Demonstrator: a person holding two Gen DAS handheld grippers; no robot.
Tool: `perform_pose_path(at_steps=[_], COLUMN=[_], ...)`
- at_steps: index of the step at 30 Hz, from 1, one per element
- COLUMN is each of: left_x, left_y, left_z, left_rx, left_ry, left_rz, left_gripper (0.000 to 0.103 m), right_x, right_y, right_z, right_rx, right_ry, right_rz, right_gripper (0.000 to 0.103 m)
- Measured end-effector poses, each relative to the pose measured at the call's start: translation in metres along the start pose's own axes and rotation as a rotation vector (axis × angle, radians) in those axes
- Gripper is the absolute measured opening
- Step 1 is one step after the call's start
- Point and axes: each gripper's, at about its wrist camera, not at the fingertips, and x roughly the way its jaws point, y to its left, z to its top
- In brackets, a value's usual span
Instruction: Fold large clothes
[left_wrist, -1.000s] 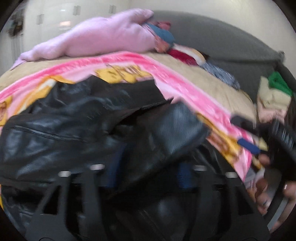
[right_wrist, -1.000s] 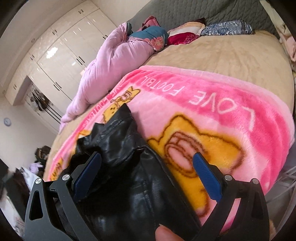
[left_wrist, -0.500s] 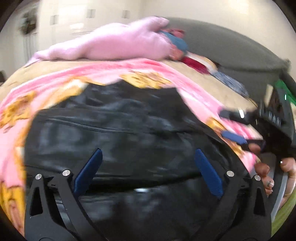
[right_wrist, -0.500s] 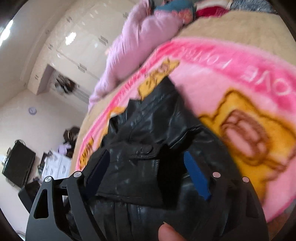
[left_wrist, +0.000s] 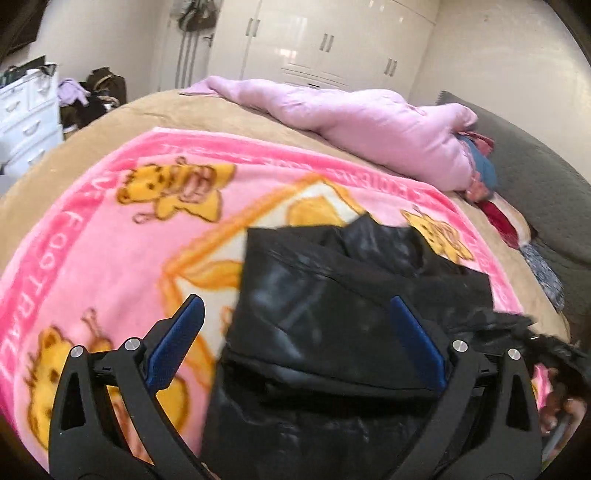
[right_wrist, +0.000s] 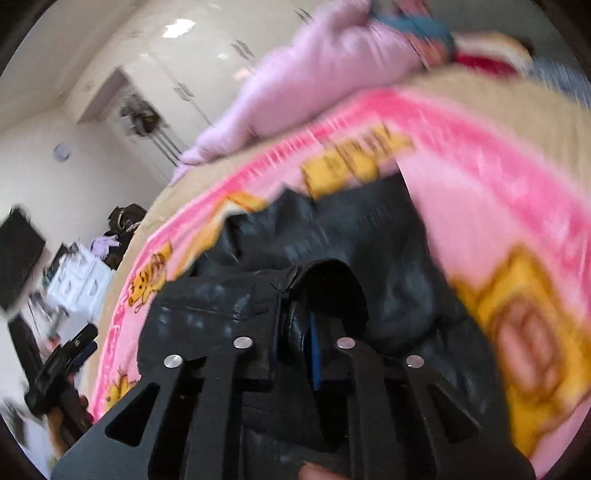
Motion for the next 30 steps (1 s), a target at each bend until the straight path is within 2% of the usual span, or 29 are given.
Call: perform_pose_path(at_steps=[2,5,7,9,12,15,23,25,27,30], left_x=[0.001,0.015,0.033,0.047,0.066,0.081,0.102,0.107,0.112,0.119], left_y=[0.002,-0.006,-0.013,-0.02,-0.039,-0.056,-0.094,-0.099,-0.106,-0.109], left_z=[0.007,0.014,0.014,0.013,0.01,0.006,-0.028,-0.038,-0.047,-0.056], left_rx=[-0.009,0.004,-0.014,-0.014,0.031,0.05,0.154,0.193,0.249,0.28], left_ry=[-0.008,0.016,0.067,0.105,0.135,0.162,0.237,0.251,0.252,0.256], left_rz=[0.001,-0.025,-0.092,-0.116,-0.099,-0.118,-0.171,-0.171,-0.136,-0.102], left_gripper=[0.093,0.093,0.093,0.093,0.093,0.093,0.093,0.093,0.093,0.093], right_x=[-0.012,-0.016,-0.011,-0.007,0.0,0.01,0.025,0.027,0.03,0.029], right_y=[0.012,0.016,0.009,0.002,-0.006,-0.015,-0.026,-0.028,-0.03,-0.033], right_z=[0.015,0.026,0.025,0.018,0.011,0.006,0.002,0.001,0.0,-0.001], right_rx=[-0.066,-0.122,-0.118,-0.11,-0.113,-0.114,-0.075,-0.065,-0.053,-0.036], right_ry=[-0.056,-0.091,-0.105,-0.107,-0.1,-0.083,-0.046,-0.048,-0.041,-0.038], right_rz=[-0.002,-0.014,-0.021,-0.021,-0.041,-0.056,-0.071,-0.085,-0.105,-0.137], right_gripper=[0.008,0.008,0.008,0.008,0.008,0.009,0.01,0.011,0.014,0.026])
